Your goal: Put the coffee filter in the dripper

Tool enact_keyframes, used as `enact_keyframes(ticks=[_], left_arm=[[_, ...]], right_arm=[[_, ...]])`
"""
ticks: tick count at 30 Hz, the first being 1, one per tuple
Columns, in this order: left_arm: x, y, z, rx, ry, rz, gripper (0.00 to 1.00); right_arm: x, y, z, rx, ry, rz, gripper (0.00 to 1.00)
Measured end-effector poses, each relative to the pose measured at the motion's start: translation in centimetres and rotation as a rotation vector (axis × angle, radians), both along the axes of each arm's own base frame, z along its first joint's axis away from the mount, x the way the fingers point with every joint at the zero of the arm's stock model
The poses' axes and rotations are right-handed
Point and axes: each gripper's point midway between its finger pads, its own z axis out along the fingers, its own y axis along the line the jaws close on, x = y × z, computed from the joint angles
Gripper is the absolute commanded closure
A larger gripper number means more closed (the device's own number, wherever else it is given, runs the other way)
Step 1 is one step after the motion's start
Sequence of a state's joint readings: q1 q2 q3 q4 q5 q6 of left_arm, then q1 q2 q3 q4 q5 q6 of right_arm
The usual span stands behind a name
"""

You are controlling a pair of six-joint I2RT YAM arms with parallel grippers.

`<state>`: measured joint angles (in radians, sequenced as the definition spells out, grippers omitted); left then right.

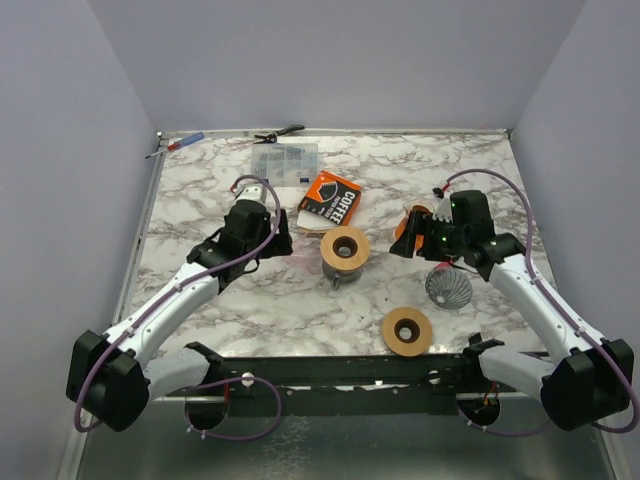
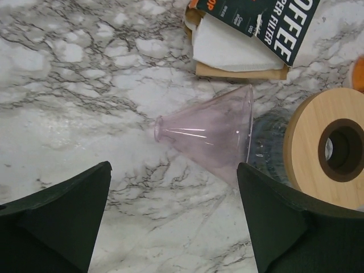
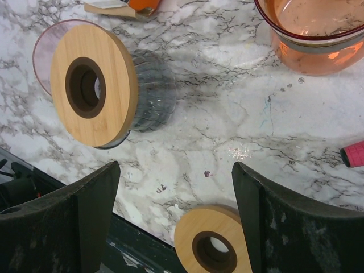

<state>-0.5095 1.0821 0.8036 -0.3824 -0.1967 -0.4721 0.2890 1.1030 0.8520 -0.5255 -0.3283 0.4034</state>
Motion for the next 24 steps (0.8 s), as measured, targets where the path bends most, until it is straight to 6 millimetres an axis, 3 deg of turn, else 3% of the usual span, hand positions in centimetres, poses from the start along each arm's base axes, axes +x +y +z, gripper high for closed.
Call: enact_keyframes(ticks=[6, 14, 24], left_arm=[[0.6, -3.0, -3.2, -0.004, 0.104, -0.052, 0.14], [1.2, -7.2, -4.2, 0.08, 0.096, -0.117, 0.23], [2.2, -4.9, -6.3, 0.235, 0.1, -0.027, 0.49]], right_arm=[[-0.2, 0.0, -0.2, 0.003, 0.008, -0.003, 0.16], [-0.4, 0.0, -0.6, 0.006, 0.014, -0.006, 0.16], [-0.5, 0.0, -0.7, 0.009, 0.019, -0.005, 0.16]])
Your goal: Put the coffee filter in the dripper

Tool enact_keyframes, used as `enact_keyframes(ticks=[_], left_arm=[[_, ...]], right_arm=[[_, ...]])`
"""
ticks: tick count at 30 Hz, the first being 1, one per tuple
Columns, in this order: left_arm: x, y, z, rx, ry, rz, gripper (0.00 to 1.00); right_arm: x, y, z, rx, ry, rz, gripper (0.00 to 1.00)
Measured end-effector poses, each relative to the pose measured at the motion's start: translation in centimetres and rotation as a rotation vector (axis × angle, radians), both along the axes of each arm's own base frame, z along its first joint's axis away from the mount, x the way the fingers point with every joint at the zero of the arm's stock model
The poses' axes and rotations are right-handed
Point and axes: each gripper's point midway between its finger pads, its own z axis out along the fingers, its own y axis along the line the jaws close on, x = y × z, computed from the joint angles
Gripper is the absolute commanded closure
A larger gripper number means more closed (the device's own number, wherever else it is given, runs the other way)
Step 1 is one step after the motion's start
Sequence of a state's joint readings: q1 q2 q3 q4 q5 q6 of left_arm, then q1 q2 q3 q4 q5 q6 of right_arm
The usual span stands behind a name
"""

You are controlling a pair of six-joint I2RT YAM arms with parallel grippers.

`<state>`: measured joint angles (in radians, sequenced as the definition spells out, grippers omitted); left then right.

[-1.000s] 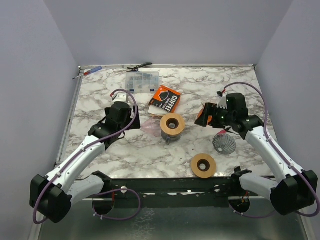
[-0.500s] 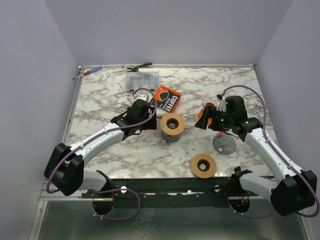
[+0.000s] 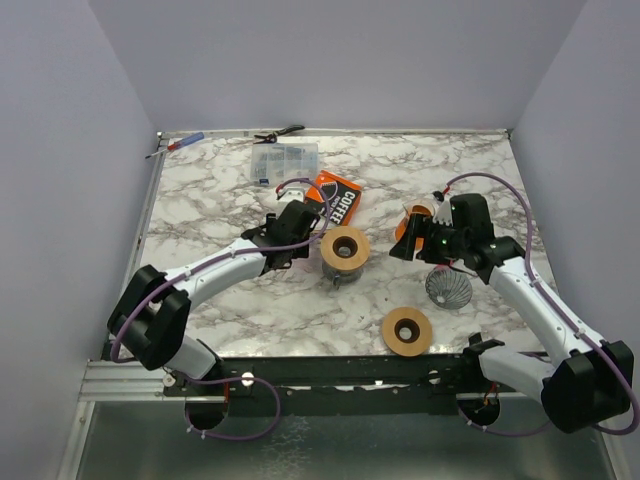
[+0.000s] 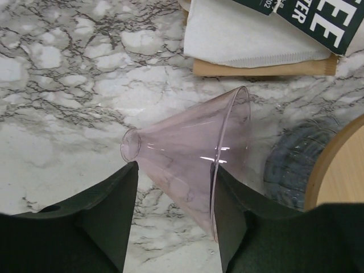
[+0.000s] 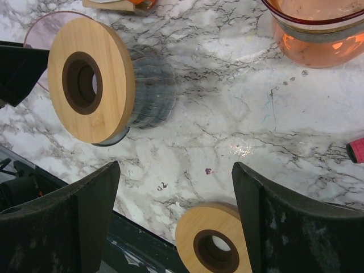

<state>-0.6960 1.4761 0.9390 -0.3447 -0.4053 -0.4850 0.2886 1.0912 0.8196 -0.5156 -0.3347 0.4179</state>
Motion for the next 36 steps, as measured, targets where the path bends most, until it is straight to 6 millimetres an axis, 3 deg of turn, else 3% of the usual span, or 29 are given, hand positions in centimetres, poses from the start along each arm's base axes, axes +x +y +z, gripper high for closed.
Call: enact_keyframes(ticks=[7, 11, 15, 27, 31, 36], left_arm=[[0.2, 1.5, 0.4, 0.068, -0.025, 0.026, 0.65], [0.1, 2.0, 0.8, 0.089, -0.036, 0.029, 0.84], [0.3, 2.7, 1.3, 0.126, -0.056, 0.039, 0.91], [-0.3, 3.5, 2.5, 0.144, -0.055, 0.044, 1.0], [-0.5, 3.9, 4.4, 0.139, -0.072, 0.052, 1.0], [-0.6, 4.7, 7.6, 0.118, -0.126, 0.071, 1.0]], right_arm=[[0.0, 0.3, 0.2, 0.017, -0.008, 0.014, 0.16], [0.2, 0.6, 0.4, 0.03, -0.023, 0.023, 0.16], [0.3, 0.8, 0.6, 0.039, -0.029, 0.03, 0.16], [0.2, 0.9, 1.3, 0.05, -0.053, 0.034, 0.15], [0.1, 0.9, 1.8, 0.059, -0.071, 0.039, 0.02], [0.0, 0.9, 3.3, 0.079, -0.134, 0.039, 0.0]])
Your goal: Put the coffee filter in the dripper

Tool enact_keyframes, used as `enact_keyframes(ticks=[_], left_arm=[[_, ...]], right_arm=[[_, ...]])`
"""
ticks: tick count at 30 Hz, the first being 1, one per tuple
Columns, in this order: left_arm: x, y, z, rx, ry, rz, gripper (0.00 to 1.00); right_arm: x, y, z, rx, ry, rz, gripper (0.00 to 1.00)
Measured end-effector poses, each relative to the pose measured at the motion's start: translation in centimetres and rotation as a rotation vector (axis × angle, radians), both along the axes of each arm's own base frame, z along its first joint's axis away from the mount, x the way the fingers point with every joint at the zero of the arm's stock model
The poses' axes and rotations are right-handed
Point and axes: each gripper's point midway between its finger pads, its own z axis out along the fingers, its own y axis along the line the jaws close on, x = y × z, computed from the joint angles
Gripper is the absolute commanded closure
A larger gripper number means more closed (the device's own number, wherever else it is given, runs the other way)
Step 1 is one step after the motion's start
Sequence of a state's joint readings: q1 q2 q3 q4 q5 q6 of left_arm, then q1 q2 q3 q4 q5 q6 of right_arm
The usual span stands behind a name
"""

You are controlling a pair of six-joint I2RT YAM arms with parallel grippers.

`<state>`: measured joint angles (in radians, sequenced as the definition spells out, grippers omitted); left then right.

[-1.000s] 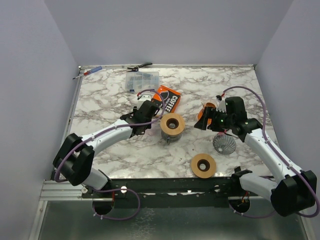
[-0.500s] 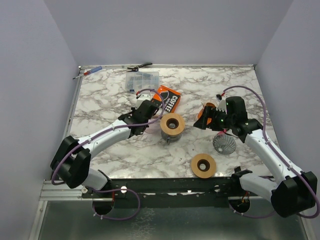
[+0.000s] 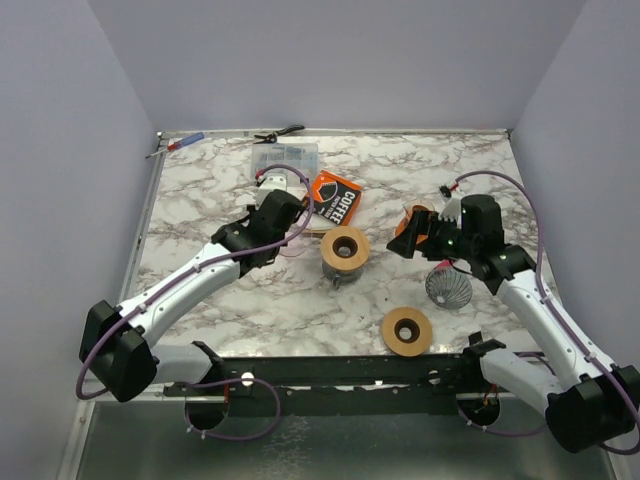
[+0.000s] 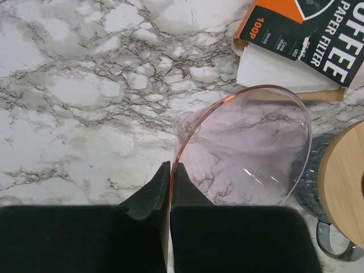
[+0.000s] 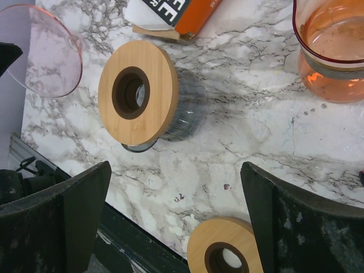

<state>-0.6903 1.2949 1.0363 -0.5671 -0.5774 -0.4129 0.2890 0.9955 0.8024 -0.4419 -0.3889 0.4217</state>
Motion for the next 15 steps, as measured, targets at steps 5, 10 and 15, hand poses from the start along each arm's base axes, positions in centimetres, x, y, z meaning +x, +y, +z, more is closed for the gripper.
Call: enact_keyframes(ticks=[5, 10, 15], left_arm=[[-0.6, 0.7, 2.1, -0.036, -0.04, -0.005, 1.0], [-1.2, -0.2, 3.7, -0.114, -0.055, -0.059, 1.0], [-1.6, -2.1, 4.6, -0.201, -0.054, -0.143, 1.0]], right_arm=[[0.1, 0.1, 0.6, 0.008, -0.027, 0.002, 0.0], [0.2, 0.2, 0.6, 0.012, -0.029, 0.014, 0.0], [0.3, 0.5, 0.5, 0.005, -0.026, 0.037, 0.0]])
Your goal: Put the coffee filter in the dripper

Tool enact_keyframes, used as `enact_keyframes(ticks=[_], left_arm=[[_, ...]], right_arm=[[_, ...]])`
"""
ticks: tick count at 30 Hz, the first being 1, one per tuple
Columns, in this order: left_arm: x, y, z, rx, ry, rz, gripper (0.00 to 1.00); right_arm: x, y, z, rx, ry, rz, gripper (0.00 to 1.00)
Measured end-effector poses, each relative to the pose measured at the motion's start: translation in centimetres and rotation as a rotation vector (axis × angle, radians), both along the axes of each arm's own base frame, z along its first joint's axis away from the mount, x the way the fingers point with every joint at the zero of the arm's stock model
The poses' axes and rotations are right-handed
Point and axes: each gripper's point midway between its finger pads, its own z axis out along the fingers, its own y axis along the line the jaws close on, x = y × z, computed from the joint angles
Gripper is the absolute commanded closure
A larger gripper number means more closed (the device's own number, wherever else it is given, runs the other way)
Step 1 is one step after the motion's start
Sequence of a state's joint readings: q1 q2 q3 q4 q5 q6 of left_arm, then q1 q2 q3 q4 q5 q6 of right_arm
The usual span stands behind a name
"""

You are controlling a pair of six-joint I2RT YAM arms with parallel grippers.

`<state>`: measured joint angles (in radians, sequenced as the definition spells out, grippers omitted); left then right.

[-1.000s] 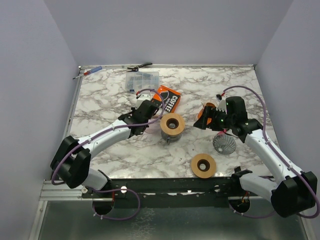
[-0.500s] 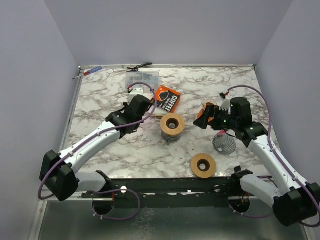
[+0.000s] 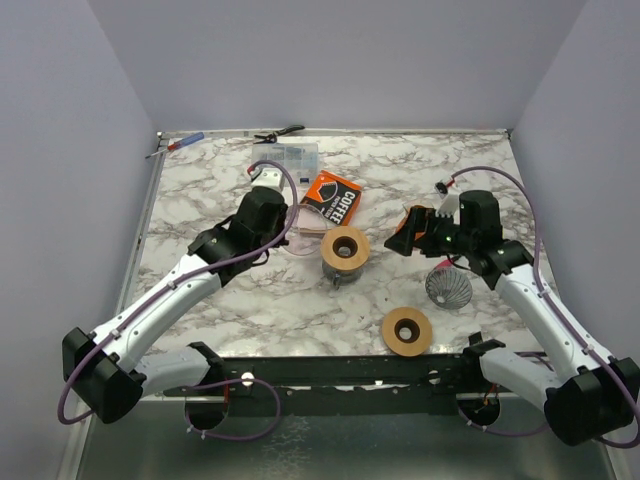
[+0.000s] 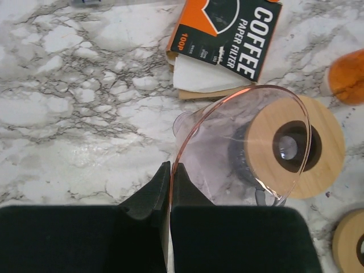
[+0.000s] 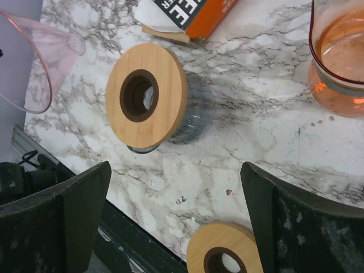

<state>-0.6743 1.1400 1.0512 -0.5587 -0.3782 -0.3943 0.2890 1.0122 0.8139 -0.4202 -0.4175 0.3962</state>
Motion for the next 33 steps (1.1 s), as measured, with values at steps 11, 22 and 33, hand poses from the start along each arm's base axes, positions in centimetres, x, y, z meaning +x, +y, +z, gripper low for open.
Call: enact_keyframes(ticks=[11, 22, 33], left_arm=[[-0.4, -2.5, 1.8, -0.107, -0.033, -0.112, 1.0], [-0.4, -3.4, 2.1, -0.141, -0.046, -0.15, 1.0], [-0.7, -3.9, 2.0, -0.163, -0.044, -0.18, 1.0]], right_arm=[[0.7, 5.7, 4.5, 0.086, -0.081, 0.175, 0.05], [1.7, 13.1, 5.6, 0.068, -0.115, 0.292, 0.31], [2.5, 15.7, 3.3, -0.004, -0.096, 0.283, 0.53]])
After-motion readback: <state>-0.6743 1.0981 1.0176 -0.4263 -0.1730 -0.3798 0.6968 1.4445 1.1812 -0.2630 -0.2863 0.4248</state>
